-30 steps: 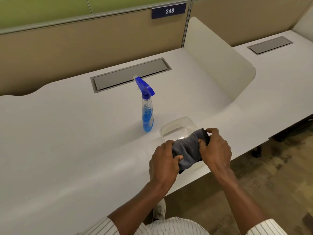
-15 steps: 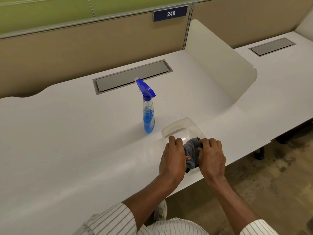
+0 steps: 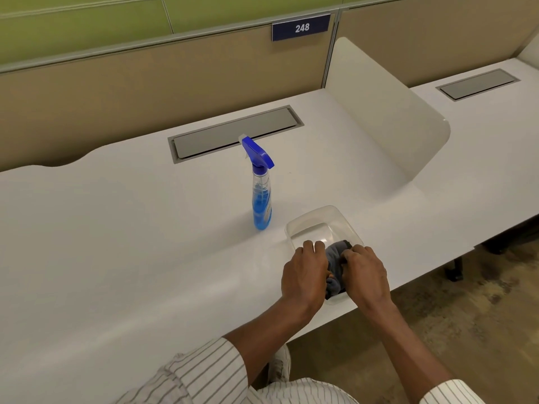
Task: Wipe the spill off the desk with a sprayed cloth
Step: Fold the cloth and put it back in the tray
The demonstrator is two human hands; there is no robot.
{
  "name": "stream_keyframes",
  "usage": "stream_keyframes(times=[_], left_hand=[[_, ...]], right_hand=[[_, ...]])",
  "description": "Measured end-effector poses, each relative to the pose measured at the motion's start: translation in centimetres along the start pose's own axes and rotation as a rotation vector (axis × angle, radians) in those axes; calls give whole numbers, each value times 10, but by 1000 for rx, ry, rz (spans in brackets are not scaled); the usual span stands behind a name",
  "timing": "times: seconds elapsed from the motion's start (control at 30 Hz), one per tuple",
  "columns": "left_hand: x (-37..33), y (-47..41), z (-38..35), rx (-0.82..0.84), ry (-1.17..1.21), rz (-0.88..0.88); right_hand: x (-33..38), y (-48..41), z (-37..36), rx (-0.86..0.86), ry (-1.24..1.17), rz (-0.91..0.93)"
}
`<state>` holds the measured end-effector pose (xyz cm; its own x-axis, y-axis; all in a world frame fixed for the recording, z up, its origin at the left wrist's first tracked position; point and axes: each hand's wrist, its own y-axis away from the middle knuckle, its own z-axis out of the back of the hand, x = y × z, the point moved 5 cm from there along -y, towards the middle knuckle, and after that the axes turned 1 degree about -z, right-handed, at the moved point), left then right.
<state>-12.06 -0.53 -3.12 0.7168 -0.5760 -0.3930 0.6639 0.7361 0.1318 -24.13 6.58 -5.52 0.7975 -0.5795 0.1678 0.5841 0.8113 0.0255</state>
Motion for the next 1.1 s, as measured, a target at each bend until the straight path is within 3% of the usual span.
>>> stream_keyframes(times=[0.2, 0.33, 0.47, 0.67, 0.83, 1.1], left_hand=[[6, 3, 2, -4, 91, 9], [17, 16, 0, -31, 281, 88], [28, 26, 1, -134, 337, 221], [43, 27, -10, -61, 293, 512], [49, 24, -25, 82, 279, 542], [52, 21, -33, 94, 308, 544]], right_hand=[[9, -8, 16, -32, -129, -39], [34, -24, 58, -130, -411, -6], [75, -58, 84, -46, -727, 62], [141, -116, 91, 86, -684, 245], [163, -137, 78, 165, -662, 347], [166, -143, 63, 71, -683, 377]])
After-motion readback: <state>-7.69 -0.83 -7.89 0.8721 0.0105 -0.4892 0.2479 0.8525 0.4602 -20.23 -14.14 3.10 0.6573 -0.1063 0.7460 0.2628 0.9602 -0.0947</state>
